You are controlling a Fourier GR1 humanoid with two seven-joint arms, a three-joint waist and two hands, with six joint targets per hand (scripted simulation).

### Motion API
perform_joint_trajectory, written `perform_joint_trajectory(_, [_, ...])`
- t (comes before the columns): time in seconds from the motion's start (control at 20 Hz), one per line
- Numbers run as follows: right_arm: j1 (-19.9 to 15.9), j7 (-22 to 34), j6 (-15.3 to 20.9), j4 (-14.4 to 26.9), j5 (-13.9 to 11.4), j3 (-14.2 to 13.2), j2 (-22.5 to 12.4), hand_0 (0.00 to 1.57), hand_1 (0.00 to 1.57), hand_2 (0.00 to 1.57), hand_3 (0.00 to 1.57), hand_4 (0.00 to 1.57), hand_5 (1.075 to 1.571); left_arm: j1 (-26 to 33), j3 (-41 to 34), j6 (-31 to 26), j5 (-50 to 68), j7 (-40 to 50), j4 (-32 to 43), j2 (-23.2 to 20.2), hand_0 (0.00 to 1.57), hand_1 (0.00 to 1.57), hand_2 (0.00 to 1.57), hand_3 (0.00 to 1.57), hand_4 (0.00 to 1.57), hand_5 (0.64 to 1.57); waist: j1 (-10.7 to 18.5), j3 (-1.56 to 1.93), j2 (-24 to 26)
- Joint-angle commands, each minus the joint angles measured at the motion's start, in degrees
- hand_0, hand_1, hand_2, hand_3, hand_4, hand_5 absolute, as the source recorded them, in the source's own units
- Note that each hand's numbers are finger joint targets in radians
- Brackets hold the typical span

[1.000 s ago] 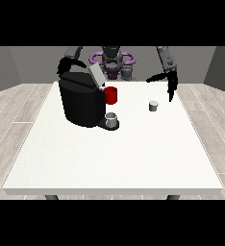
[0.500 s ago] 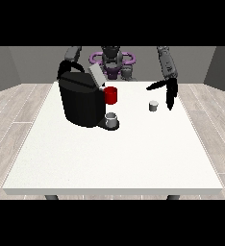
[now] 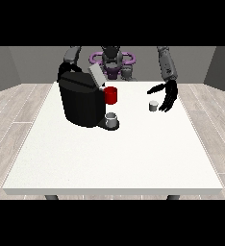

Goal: Insert the coffee pod into the coffee machine and close the lid

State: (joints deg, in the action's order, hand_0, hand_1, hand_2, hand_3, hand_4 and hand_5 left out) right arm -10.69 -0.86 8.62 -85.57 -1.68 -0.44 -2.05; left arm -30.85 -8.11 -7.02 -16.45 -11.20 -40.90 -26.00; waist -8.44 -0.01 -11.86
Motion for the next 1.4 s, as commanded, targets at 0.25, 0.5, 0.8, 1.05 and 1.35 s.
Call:
perform_joint_trajectory(0.25, [-0.54,-3.22,-0.37,1.59,0.50,-0.18,0.56,0.00,0.00,0.00,0.00,0.45,1.571,-1.99,2.36,3.42,-7.06,-5.34,5.19,-3.19,0.54,0.54,0.69,0.44,0.00,1.571,-0.52,-0.01,-3.11])
perform_joint_trajectory(0.5, [-1.68,-1.02,-0.75,2.08,0.10,-0.69,-0.98,0.00,0.00,0.00,0.00,0.53,1.571,-3.84,3.06,8.21,-10.18,-5.05,6.74,-1.90,0.70,0.70,0.83,0.59,0.00,1.571,-0.74,-0.01,-2.41])
perform_joint_trajectory(0.8, [0.71,-1.98,-2.48,-0.04,2.14,-0.15,-0.08,0.00,0.00,0.00,0.00,0.50,1.571,-4.39,1.94,14.75,-11.89,-5.95,9.89,-0.10,0.82,0.82,0.97,0.74,0.39,1.571,-2.57,-0.01,-1.64])
perform_joint_trajectory(1.05, [-3.30,-1.34,0.94,1.21,1.05,-0.19,1.96,0.00,0.00,0.00,0.00,0.52,1.571,-6.90,4.32,14.00,-15.65,-5.99,11.23,-1.75,0.93,0.93,1.04,0.82,0.28,1.571,-1.74,-0.01,-2.82])
perform_joint_trajectory(1.35, [-2.38,-1.47,0.66,-0.08,0.28,0.10,0.98,0.00,0.00,0.00,0.00,0.40,1.571,-8.09,3.48,16.76,-16.95,-10.69,13.10,-2.50,1.23,1.23,1.36,1.31,0.47,1.571,-2.33,-0.03,-4.62])
